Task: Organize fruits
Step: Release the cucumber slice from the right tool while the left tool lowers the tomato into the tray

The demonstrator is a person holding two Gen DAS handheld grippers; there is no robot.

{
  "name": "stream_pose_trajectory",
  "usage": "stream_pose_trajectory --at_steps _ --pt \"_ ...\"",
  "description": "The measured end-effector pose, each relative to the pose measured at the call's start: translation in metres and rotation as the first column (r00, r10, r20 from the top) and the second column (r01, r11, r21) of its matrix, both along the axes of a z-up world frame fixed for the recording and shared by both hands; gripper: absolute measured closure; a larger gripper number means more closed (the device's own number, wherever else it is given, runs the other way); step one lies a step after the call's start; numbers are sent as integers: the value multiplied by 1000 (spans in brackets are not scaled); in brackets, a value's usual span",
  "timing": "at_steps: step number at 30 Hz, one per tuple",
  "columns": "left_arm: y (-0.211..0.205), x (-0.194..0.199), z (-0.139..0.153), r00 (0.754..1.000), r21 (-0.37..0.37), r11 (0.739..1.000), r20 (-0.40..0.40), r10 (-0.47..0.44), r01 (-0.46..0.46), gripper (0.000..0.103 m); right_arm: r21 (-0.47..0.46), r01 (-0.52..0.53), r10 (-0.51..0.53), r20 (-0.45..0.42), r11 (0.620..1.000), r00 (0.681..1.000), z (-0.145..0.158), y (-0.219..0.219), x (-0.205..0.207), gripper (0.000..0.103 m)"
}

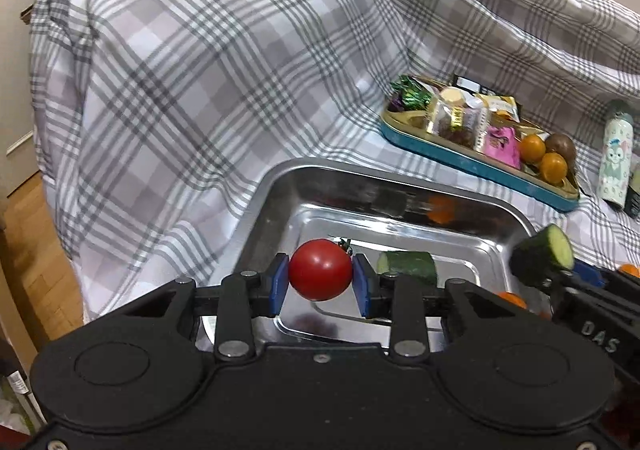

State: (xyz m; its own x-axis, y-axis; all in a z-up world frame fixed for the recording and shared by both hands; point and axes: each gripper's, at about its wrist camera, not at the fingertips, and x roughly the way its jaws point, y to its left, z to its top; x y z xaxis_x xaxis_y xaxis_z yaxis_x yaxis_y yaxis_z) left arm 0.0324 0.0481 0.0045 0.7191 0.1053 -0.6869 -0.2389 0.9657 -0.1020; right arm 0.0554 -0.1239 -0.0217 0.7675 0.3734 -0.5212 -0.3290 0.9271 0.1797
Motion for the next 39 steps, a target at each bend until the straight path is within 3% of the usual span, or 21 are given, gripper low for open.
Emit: stream_pose_trajectory --at_steps 8,16,39 --pt "-5 -2 2 1000 22 1000 18 -15 14 60 -56 26 -24 28 998 999 0 4 2 62" --pt "-3 -3 2 1000 -3 1000 26 -12 12 60 -49 21 -19 37 999 999 2 3 0 62" --pt "-9 -3 3 999 32 999 36 -30 29 60 -59 44 -42 44 997 998 4 -1 -2 62"
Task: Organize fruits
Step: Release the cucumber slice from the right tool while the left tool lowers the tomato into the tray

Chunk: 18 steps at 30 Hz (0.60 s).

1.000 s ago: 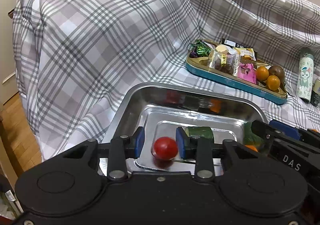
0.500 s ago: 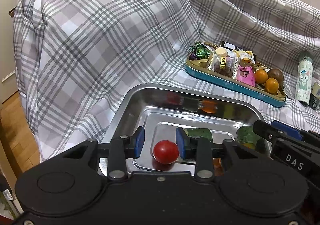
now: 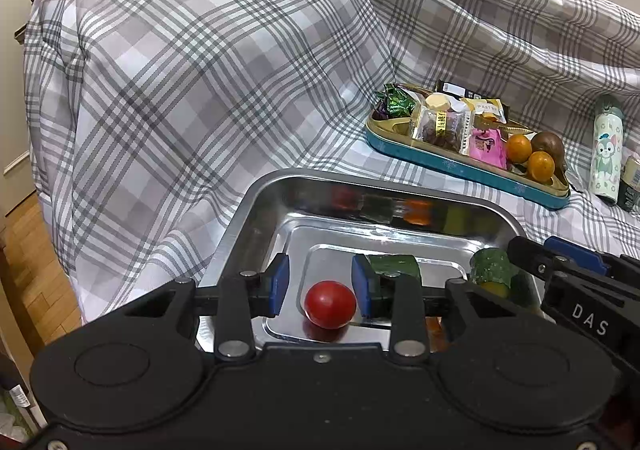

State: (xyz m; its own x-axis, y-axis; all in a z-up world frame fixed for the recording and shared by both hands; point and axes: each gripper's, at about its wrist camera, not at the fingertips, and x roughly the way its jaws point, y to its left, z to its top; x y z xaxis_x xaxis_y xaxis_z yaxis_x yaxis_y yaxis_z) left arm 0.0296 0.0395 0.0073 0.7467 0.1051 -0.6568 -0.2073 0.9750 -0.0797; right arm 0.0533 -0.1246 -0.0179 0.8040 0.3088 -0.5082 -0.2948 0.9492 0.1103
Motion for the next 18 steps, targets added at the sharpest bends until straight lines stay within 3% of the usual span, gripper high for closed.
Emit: stream_pose_trajectory --at_steps 18 --pt "-9 -2 0 999 48 998 19 -29 28 60 16 49 -50 27 999 998 12 -19 -8 62"
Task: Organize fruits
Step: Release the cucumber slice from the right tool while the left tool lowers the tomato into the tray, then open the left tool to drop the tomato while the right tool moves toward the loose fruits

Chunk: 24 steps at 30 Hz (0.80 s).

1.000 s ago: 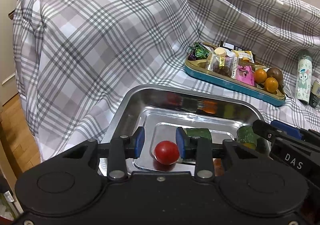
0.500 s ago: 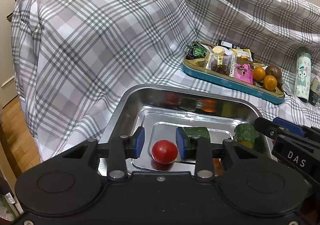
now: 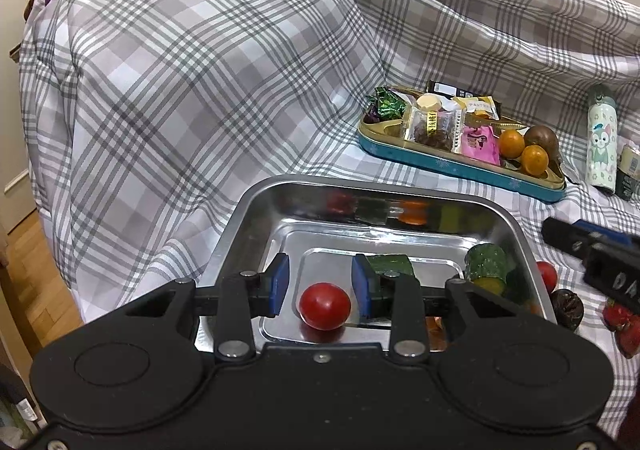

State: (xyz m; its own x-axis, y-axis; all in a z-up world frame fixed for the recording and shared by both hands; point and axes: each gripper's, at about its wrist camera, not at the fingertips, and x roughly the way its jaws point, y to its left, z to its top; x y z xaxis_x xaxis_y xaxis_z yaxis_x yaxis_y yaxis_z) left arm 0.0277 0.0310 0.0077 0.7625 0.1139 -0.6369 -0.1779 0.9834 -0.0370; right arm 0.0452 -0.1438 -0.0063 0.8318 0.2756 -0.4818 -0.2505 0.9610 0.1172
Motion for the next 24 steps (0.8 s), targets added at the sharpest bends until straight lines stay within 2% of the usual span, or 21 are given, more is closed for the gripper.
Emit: stream_pose_trajectory --at_steps 5,9,15,20,24 --pt "-4 -1 0 1000 21 1000 5 -15 14 60 -12 75 -76 -20 997 997 4 -26 2 62" --pt "-6 -1 0 1000 32 999 2 -24 24 60 -29 145 -147 -81 989 986 3 -55 9 62" --pt "-9 -1 0 1000 48 999 -6 -26 26 60 -37 246 -248 -171 969 953 3 -102 23 62" --pt "-16 0 1 999 88 995 -13 -36 37 60 -8 327 -322 -202 945 925 8 -136 29 62" --pt "-30 -2 4 996 48 995 -20 -84 85 60 -9 345 -338 -231 939 913 11 -160 31 62"
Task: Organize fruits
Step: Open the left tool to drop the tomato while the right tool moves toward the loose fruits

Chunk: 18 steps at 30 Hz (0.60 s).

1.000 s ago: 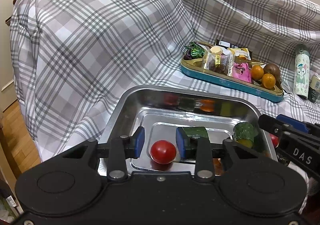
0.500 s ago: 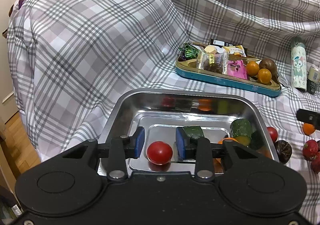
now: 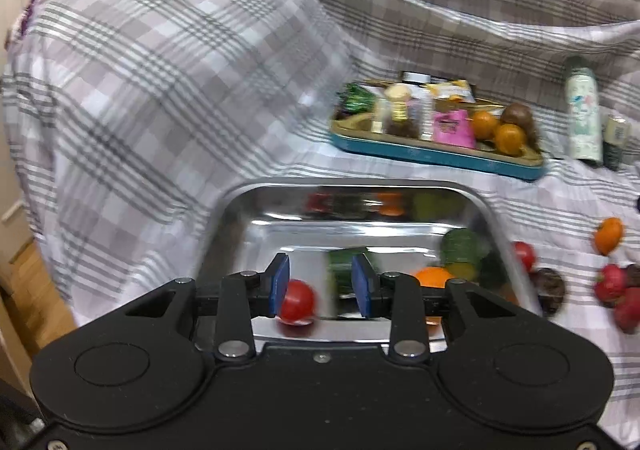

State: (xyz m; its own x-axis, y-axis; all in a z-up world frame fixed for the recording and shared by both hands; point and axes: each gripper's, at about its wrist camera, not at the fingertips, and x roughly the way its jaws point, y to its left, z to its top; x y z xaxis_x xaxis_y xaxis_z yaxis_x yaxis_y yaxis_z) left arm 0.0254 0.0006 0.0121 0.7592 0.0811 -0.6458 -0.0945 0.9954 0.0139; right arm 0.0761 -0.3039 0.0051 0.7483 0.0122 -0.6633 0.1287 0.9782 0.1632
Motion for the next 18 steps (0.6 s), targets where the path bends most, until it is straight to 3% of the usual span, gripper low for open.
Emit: stream_pose_trajectory --at_steps 6,10,18 --pt "-57 -13 10 984 10 985 32 -174 173 60 -93 -95 90 -54 991 995 1 -16 -1 62" --pt "-92 -15 11 961 4 962 29 -274 274 60 -23 -126 124 -95 992 988 0 -33 -1 62" --pt "-134 -12 -1 929 -6 930 -22 -369 369 60 -73 -245 231 -163 967 959 -11 -27 -11 62"
